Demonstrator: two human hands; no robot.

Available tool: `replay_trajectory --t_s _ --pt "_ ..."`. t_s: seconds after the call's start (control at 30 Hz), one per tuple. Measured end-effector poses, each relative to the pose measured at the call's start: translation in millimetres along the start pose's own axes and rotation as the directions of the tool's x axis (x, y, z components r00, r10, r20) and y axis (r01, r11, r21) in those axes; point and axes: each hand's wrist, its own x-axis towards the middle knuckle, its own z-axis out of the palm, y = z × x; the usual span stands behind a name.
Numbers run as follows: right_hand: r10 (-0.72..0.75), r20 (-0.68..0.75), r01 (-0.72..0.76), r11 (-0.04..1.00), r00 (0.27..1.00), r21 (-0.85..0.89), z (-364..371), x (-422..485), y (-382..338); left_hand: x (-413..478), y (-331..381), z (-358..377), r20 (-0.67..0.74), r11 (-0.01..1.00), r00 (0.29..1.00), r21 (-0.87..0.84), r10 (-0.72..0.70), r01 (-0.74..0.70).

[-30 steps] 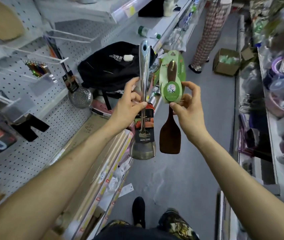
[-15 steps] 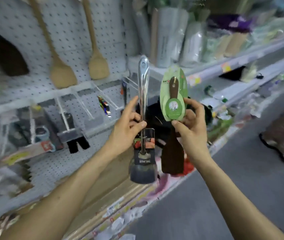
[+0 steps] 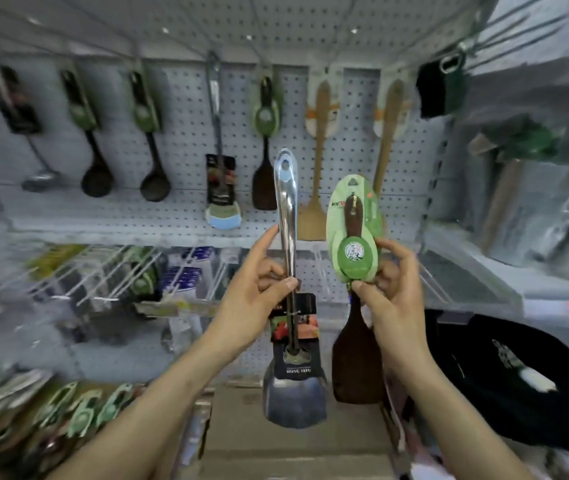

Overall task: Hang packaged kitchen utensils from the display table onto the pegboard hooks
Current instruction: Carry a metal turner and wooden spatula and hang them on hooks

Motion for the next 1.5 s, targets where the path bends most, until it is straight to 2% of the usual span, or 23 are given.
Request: replay_trajectory --t_s 0.17,0.47,0.97,1.5 --pt "-0.053 0.07 0.049 0.997 0.996 0.057 56.3 19.0 -15.4 3.4 16.2 -59.2 -0.055 0.998 0.998 0.049 0.034 -0.031" --pt "-0.079 0.103 0.071 0.995 0.992 0.074 117.9 46.9 -37.6 25.7 26.9 -129.3 -0.077 0.989 0.992 0.117 0.095 -0.086" --pt "-0.066 0.03 0.064 0.996 0.997 0.064 136.0 60.5 -33.0 90.2 53.4 -183.6 -0.108 0.968 0.975 0.179 0.196 -0.175" --pt "-0.058 0.039 0.057 0.998 0.998 0.027 141.5 59.6 -38.9 124.4 39.6 -196.7 -0.07 0.957 0.976 0.221 0.207 -0.187"
